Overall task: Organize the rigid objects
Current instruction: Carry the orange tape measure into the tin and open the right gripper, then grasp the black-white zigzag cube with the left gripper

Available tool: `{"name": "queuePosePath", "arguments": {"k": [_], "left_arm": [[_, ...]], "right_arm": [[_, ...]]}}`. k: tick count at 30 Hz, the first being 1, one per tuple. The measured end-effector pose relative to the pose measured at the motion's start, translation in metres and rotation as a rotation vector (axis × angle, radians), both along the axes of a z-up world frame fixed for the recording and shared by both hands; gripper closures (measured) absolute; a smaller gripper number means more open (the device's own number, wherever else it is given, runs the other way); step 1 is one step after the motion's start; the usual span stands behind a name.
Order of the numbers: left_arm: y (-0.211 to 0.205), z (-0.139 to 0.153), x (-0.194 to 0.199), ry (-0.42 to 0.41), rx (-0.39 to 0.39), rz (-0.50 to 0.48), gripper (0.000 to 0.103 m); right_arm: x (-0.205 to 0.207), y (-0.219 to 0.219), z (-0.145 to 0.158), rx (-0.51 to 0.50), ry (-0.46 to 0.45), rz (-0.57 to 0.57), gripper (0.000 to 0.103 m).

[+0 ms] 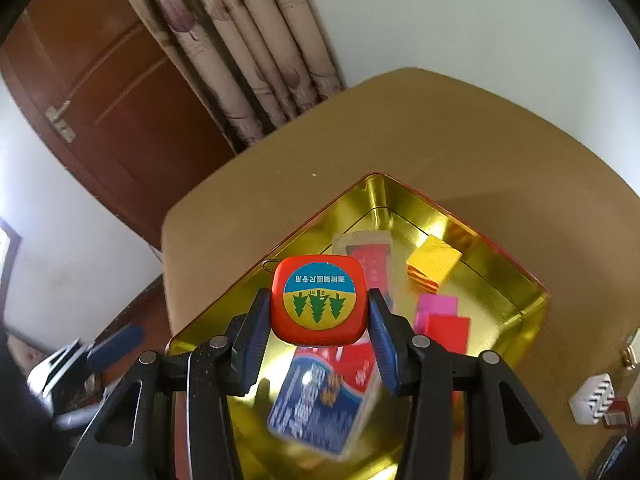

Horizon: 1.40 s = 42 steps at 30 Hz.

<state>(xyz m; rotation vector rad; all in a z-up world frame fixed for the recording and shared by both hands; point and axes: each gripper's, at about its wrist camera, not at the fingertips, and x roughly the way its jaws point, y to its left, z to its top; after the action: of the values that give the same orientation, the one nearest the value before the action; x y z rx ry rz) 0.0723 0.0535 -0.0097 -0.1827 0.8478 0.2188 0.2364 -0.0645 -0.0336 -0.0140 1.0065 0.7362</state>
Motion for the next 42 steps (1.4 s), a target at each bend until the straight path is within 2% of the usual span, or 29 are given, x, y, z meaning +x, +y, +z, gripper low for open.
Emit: {"name": "queuePosePath", "arguments": {"k": [11,16,21,24,26,30,34,37,42], "left_arm": [[0.012,-0.007,0.007,0.022,-0.071,0.01,0.062],[0.011,-0.008,0.008,0.026,-0.068,0.01,0.062],[0.009,-0.01,0.01,0.027,-0.046,0.007,0.062],[0.005,-0.011,0.01,0.026,-0.029,0.003,0.062],[0.003,-0.011,0.01,0.022,-0.022,-0.006,0.062],[-0.01,-0.006,0.006,0.001,0.019,-0.041,0.062],[-0.033,0.002,0.0,-0.03,0.039,-0.133,0.062],[-0.062,0.012,-0.006,-0.052,0.06,-0.241,0.062],[-0.121,0.025,-0.004,-0.045,0.042,-0.449,0.062]], "right_arm": [[0.015,0.027,-0.021,-0.014,0.058,-0.017,0.059],[0.015,0.031,-0.024,-0.004,0.071,-0.022,0.057],[0.012,0.026,-0.012,0.031,0.042,-0.04,0.056],[-0.002,0.012,0.004,0.07,-0.024,-0.055,0.056],[-0.019,-0.006,0.015,0.11,-0.065,-0.07,0.056],[-0.06,-0.054,0.027,0.124,-0.177,-0.137,0.053],[-0.105,-0.134,0.024,0.074,-0.259,-0.293,0.05],[-0.138,-0.205,0.008,-0.053,-0.312,-0.44,0.047],[-0.167,-0.298,-0.024,-0.254,-0.323,-0.619,0.042]]}}
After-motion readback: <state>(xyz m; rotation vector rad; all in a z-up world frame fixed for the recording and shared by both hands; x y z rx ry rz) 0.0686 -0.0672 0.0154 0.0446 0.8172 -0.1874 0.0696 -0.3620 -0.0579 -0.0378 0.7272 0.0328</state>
